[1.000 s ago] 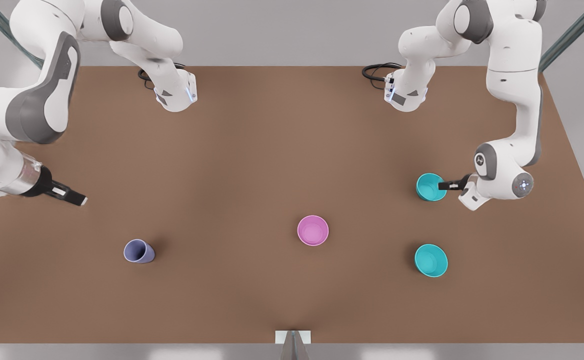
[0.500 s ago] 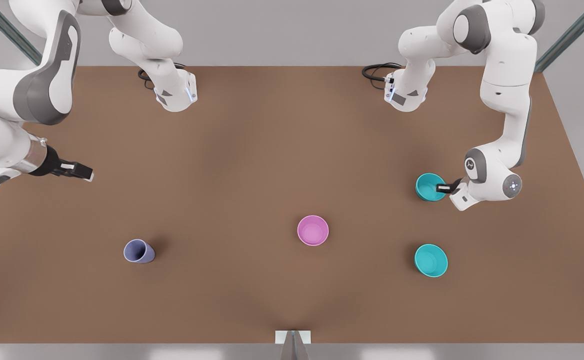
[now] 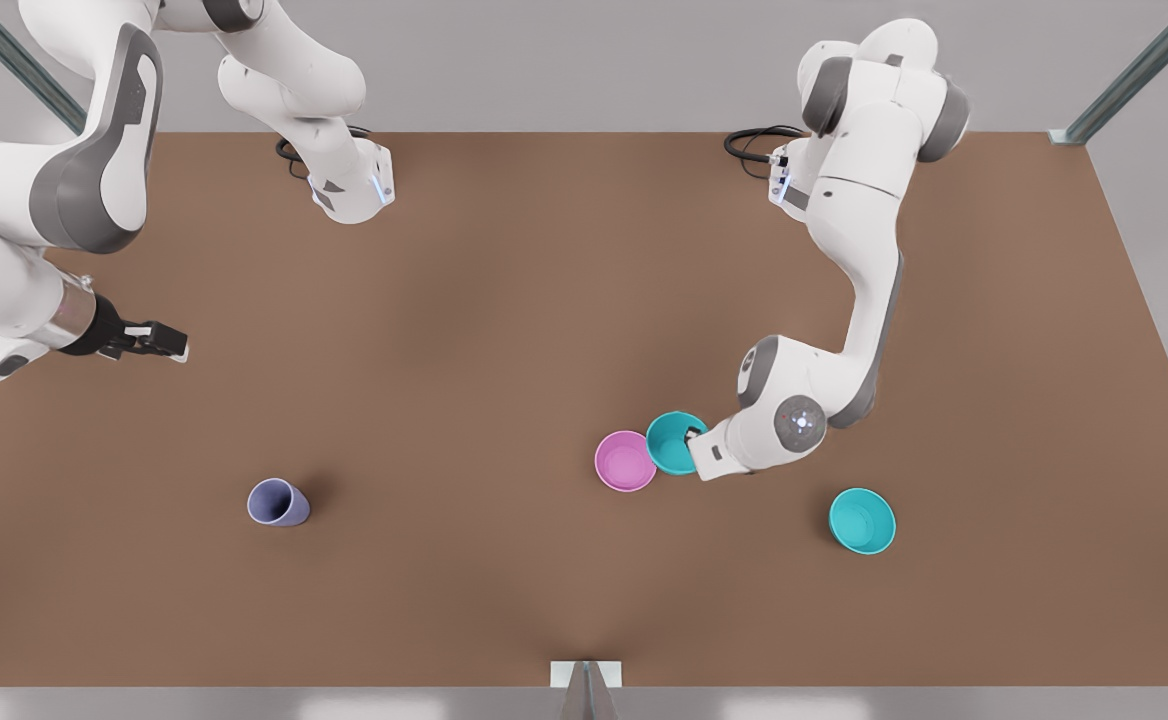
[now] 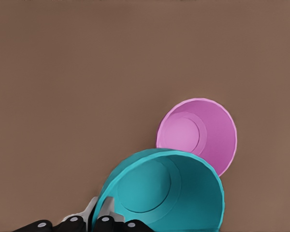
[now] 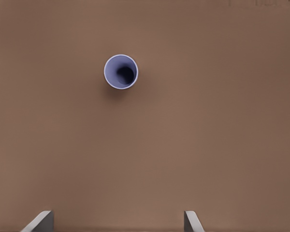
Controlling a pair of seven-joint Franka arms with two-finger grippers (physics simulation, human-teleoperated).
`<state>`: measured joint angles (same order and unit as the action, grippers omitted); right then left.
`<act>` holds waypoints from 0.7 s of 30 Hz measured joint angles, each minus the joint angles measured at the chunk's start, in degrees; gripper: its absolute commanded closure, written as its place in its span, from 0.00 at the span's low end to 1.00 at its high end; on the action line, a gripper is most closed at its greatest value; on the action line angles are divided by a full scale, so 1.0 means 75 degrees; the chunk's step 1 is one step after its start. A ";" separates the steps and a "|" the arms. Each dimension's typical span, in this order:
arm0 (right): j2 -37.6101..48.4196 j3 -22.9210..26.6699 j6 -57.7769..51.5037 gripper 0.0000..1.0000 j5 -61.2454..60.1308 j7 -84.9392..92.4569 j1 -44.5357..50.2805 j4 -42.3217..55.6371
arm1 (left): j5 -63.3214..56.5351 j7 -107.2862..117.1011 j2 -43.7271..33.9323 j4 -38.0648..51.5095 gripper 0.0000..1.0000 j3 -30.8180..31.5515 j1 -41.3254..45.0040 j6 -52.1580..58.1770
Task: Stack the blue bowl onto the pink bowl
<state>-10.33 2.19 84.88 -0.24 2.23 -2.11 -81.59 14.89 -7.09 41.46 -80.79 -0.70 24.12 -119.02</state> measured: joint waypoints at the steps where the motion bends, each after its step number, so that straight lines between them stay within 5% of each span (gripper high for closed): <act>1: -0.0001 0.0000 0.0001 0.00 0.0000 0.0034 0.0000 0.0000 | 0.0010 0.0307 0.0149 0.0245 0.79 -0.0003 0.0144 0.0107; 21: -0.0021 -0.0001 0.0047 0.00 -0.0001 0.0430 0.0012 -0.0020 | 0.0166 0.4431 0.1104 0.1431 0.79 0.0116 0.0441 0.0642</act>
<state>-10.49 2.18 85.23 -0.25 5.46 -2.02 -81.74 16.14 26.14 49.74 -70.06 0.17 27.42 -114.20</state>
